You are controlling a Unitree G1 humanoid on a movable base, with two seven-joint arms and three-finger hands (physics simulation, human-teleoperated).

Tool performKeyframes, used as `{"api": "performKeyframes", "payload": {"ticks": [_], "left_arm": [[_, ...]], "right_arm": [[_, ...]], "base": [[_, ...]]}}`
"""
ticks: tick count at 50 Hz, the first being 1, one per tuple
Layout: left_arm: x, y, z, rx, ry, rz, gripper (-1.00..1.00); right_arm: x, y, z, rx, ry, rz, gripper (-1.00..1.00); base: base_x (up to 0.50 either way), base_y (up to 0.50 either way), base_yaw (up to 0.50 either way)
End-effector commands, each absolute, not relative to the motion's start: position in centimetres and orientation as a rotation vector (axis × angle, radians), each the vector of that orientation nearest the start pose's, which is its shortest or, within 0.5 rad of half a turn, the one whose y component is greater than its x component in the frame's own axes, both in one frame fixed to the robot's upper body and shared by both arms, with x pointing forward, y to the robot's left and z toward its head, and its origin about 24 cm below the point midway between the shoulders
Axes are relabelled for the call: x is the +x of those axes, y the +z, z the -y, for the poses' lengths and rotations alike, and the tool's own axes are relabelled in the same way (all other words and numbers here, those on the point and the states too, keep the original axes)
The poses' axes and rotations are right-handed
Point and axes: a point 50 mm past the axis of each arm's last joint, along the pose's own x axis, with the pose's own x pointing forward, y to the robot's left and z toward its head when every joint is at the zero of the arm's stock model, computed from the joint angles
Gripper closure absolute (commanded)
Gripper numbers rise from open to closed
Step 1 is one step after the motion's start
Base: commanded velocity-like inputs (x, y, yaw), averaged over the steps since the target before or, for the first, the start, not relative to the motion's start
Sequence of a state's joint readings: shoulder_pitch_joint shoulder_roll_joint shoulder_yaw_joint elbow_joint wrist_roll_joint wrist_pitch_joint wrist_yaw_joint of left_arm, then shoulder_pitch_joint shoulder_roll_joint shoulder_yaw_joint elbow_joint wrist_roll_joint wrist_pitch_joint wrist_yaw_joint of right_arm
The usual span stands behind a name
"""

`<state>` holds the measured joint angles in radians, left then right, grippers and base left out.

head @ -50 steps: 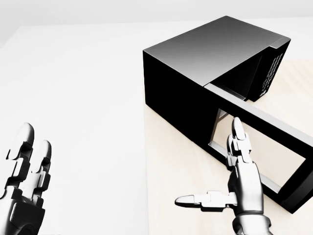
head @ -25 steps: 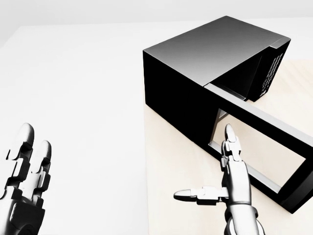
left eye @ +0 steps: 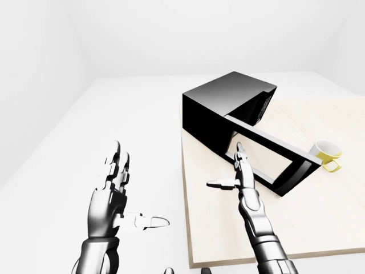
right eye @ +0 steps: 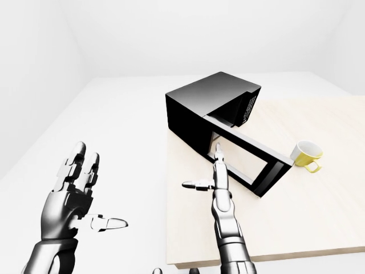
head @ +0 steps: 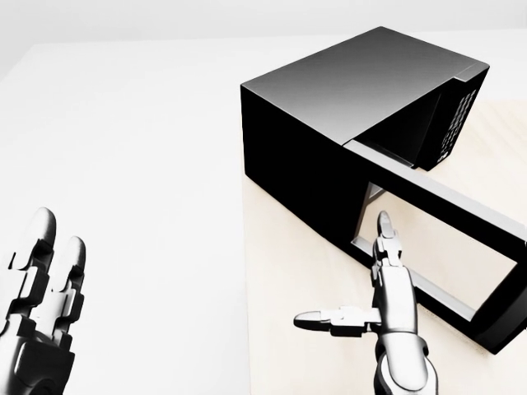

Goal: Close the microwave.

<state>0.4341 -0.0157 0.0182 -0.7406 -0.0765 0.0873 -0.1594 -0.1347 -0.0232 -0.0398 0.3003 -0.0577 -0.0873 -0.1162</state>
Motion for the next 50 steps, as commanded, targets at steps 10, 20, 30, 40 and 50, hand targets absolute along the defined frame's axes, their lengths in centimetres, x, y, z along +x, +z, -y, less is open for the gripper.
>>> {"api": "performKeyframes", "payload": {"ticks": [10,20,30,40,50], "left_arm": [[16.3,11.9,-16.4,-0.022,-0.04,0.244,-1.0],[16.4,12.0,-16.4,-0.021,-0.042,0.245,-1.0],[16.3,11.9,-16.4,-0.021,-0.041,0.244,-1.0],[16.2,11.9,-16.4,-0.02,-0.039,0.242,-1.0],[16.0,12.0,-16.4,-0.019,-0.04,0.245,-1.0]], "right_arm": [[29.9,1.8,16.5,-0.097,-0.149,-0.095,-1.0],[30.8,2.6,16.9,-0.103,-0.167,-0.072,-1.0],[32.2,3.0,16.9,-0.124,-0.178,-0.083,-1.0],[33.8,3.9,16.8,-0.15,-0.182,-0.084,-1.0],[35.0,5.5,16.2,-0.14,-0.163,-0.042,-1.0]], "base": [[0.0,0.0,0.0],[0.0,0.0,0.0],[0.0,0.0,0.0],[0.0,0.0,0.0],[0.0,0.0,0.0]]}}
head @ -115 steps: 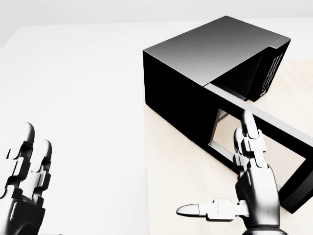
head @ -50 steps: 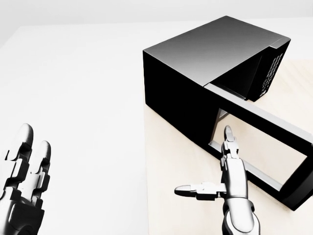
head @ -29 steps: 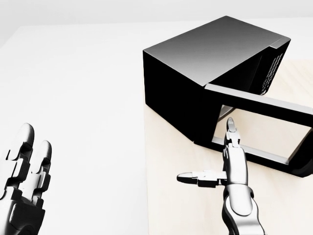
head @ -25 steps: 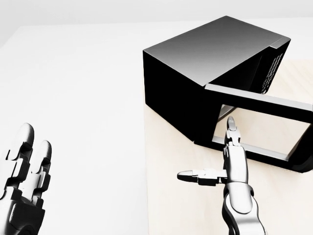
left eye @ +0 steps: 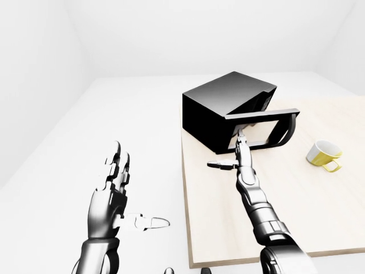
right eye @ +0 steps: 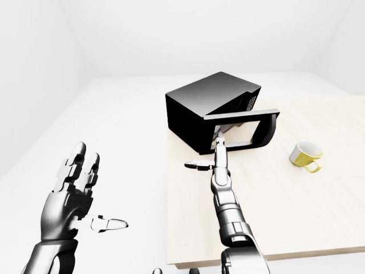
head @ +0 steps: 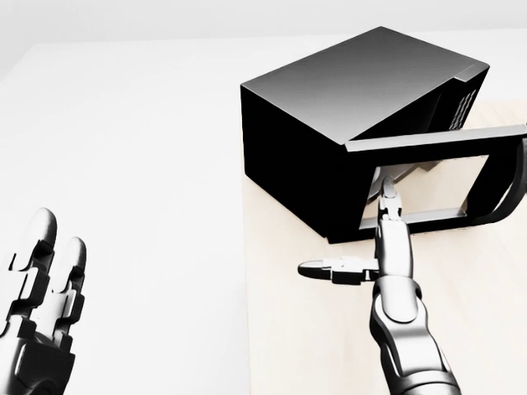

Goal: Close the microwave.

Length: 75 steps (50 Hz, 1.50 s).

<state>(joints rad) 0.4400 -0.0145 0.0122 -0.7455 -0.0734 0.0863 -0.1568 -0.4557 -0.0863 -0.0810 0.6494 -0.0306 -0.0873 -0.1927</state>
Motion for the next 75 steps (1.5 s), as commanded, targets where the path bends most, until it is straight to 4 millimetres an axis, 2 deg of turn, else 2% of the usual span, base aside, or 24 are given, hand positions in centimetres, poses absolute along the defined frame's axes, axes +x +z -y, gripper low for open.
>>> {"api": "performKeyframes", "payload": {"ticks": [1,27,38,52,62,68,72,73,74,75], "left_arm": [[16.0,12.0,-16.4,-0.019,-0.04,0.244,-1.0],[16.0,11.9,-16.2,-0.017,-0.046,0.243,-1.0],[15.9,12.0,-16.3,-0.02,-0.044,0.246,-1.0],[16.0,12.0,-16.3,-0.019,-0.045,0.244,-1.0],[16.1,12.0,-16.4,-0.02,-0.043,0.245,-1.0],[16.1,12.0,-16.4,-0.019,-0.044,0.245,-1.0],[16.1,11.9,-16.4,-0.019,-0.043,0.244,-1.0],[16.0,12.0,-16.4,-0.018,-0.043,0.245,-1.0],[16.0,12.0,-16.4,-0.018,-0.043,0.245,-1.0],[16.0,12.0,-16.4,-0.019,-0.042,0.245,-1.0]], "right_arm": [[35.1,5.6,16.2,-0.14,-0.162,-0.041,-1.0],[39.1,7.6,14.5,-0.209,-0.156,-0.139,-1.0],[39.5,8.0,13.0,-0.226,-0.127,-0.152,-1.0],[39.5,8.2,13.3,-0.227,-0.133,-0.135,-1.0],[39.2,8.4,13.9,-0.229,-0.146,-0.089,-1.0],[38.5,9.9,14.1,-0.213,-0.149,0.035,-1.0],[37.2,11.0,14.5,-0.204,-0.155,0.104,-1.0],[36.3,11.5,14.6,-0.209,-0.163,0.124,-1.0],[36.1,11.5,14.6,-0.209,-0.163,0.125,-1.0],[34.9,12.2,14.6,-0.202,-0.158,0.163,-1.0]], "base": [[0.0,0.0,0.0],[0.0,0.0,0.0],[0.01,0.0,0.0],[0.01,0.0,0.0],[0.01,0.0,0.0],[0.0,0.0,0.0],[0.0,0.0,0.0],[0.0,0.0,0.0],[0.0,0.0,0.0],[0.0,0.0,0.0]]}}
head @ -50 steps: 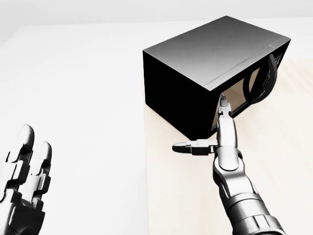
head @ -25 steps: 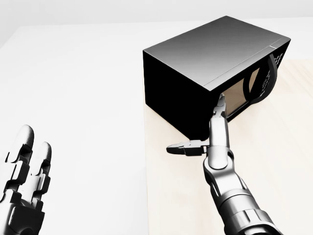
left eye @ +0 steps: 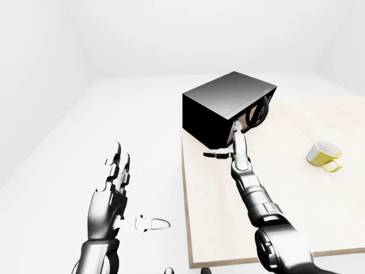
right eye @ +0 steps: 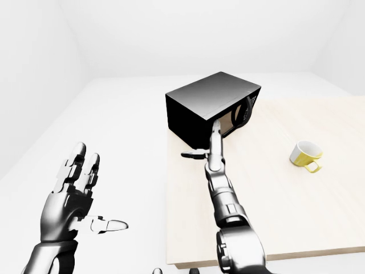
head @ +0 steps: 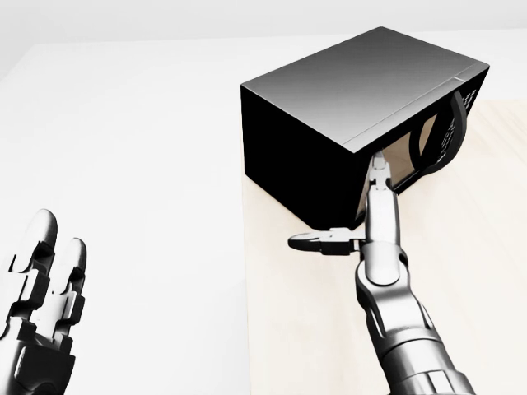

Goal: Close the microwave.

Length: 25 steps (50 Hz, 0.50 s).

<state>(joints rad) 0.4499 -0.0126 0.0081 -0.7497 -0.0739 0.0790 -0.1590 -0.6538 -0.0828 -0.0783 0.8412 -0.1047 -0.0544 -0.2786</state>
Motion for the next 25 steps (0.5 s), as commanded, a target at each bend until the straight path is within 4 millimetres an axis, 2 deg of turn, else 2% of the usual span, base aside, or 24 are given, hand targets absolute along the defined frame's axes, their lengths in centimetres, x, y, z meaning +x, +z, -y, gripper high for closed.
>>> {"api": "performKeyframes", "payload": {"ticks": [1,4,5,6,8,10,12,15,18,19,20,21,23,25], "left_arm": [[16.1,12.0,-16.4,-0.019,-0.043,0.244,-1.0],[16.1,11.9,-16.3,-0.018,-0.044,0.243,-1.0],[16.0,11.9,-16.3,-0.018,-0.043,0.243,-1.0],[16.0,11.9,-16.3,-0.018,-0.043,0.243,-1.0],[16.0,12.0,-16.4,-0.019,-0.043,0.244,-1.0],[15.9,12.0,-16.3,-0.018,-0.043,0.245,-1.0],[15.9,12.0,-16.3,-0.019,-0.045,0.244,-1.0],[15.8,12.0,-16.3,-0.019,-0.046,0.245,-1.0],[15.8,12.0,-16.4,-0.019,-0.045,0.246,-1.0],[15.8,12.0,-16.4,-0.019,-0.045,0.246,-1.0],[15.8,12.1,-16.4,-0.019,-0.044,0.246,-1.0],[15.8,12.0,-16.4,-0.02,-0.044,0.245,-1.0],[15.7,12.1,-16.3,-0.018,-0.044,0.246,-1.0],[15.6,12.2,-16.3,-0.019,-0.046,0.249,-1.0]], "right_arm": [[34.3,12.6,14.6,-0.2,-0.153,0.195,-1.0],[32.2,13.7,14.6,-0.193,-0.144,0.283,-1.0],[30.7,14.2,14.9,-0.191,-0.145,0.326,-1.0],[30.6,14.2,14.9,-0.191,-0.145,0.329,-1.0],[28.5,14.6,15.4,-0.187,-0.144,0.372,-1.0],[27.2,14.6,15.7,-0.195,-0.155,0.386,-1.0],[24.6,14.8,16.2,-0.197,-0.164,0.414,-1.0],[22.6,14.0,16.9,-0.187,-0.183,0.379,-1.0],[20.1,11.6,18.0,-0.156,-0.216,0.261,-1.0],[20.0,11.6,18.0,-0.156,-0.218,0.258,-1.0],[18.9,10.9,18.3,-0.152,-0.232,0.221,-1.0],[18.4,11.8,18.1,-0.191,-0.238,0.251,-1.0],[17.5,13.2,18.0,-0.138,-0.227,0.313,-1.0],[17.7,12.8,17.9,-0.156,-0.225,0.295,-1.0]], "base": [[0.0,0.0,0.0],[0.0,0.0,0.0],[0.0,0.0,0.0],[0.0,0.0,0.0],[0.0,0.0,0.0],[0.0,0.0,0.0],[0.0,0.0,0.0],[0.0,0.0,0.0],[0.0,0.0,0.0],[0.0,0.0,0.0],[0.0,0.0,0.0],[0.0,0.0,0.0],[0.0,0.0,0.0],[0.0,0.0,0.0]]}}
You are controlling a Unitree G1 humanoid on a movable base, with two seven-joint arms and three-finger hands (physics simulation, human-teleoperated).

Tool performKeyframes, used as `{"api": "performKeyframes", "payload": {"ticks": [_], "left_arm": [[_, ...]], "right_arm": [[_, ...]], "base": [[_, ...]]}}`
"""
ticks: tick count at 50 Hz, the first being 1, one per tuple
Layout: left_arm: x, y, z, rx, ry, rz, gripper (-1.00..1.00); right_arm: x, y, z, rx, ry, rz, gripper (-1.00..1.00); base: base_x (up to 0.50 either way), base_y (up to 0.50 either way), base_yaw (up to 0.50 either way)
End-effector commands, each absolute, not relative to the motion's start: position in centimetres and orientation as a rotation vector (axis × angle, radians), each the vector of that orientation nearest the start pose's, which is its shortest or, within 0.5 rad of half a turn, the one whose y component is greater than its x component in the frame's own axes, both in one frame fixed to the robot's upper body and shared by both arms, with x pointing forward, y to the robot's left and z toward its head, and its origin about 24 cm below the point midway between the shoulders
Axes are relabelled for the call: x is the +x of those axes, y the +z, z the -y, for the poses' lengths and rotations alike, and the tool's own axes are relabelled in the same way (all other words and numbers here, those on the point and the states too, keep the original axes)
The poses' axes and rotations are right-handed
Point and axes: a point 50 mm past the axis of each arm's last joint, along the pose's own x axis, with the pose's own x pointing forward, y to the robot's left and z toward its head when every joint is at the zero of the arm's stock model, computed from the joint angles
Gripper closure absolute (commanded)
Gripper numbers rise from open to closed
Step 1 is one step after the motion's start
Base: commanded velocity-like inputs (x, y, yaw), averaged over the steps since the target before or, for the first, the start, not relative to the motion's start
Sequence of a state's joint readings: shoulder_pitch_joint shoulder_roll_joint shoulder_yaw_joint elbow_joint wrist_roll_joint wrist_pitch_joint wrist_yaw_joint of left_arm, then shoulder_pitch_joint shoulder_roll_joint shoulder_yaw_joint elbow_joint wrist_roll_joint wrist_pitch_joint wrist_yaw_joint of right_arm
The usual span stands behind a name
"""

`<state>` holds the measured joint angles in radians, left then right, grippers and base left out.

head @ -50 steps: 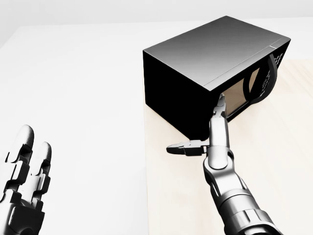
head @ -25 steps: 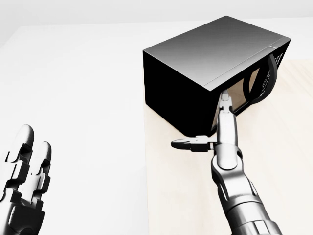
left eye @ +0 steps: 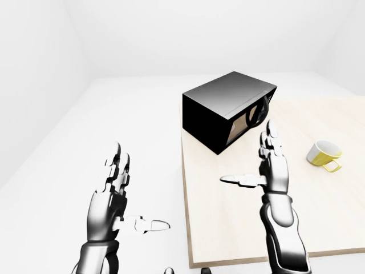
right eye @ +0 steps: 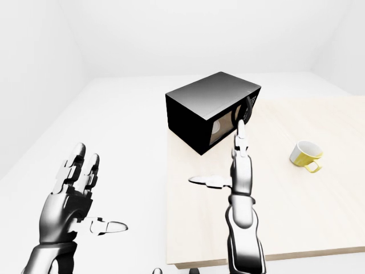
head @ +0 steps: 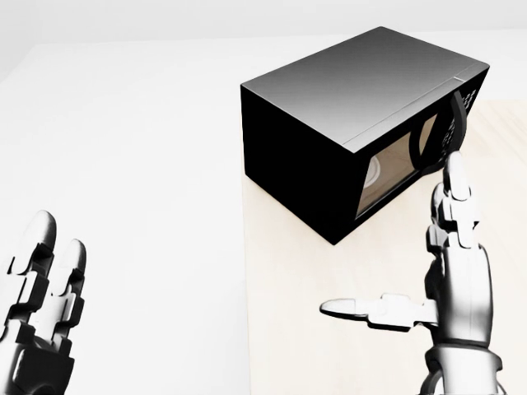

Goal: Close the microwave.

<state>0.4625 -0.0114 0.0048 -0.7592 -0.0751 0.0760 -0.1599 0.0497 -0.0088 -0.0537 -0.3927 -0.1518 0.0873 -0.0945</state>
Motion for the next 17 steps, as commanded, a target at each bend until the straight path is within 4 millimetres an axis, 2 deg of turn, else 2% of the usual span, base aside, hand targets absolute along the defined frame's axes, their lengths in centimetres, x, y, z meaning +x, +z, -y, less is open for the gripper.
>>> {"api": "performKeyframes", "payload": {"ticks": [1,17], "left_arm": [[15.74,12.09,-16.34,-0.019,-0.046,0.247,-1.0],[15.82,12.1,-16.23,-0.018,-0.046,0.246,-1.0]], "right_arm": [[17.91,12.65,17.95,-0.155,-0.224,0.289,-1.0],[18.02,12.45,17.79,-0.161,-0.216,0.28,-1.0]], "base": [[0.0,0.0,0.0],[0.0,0.0,0.0]]}}
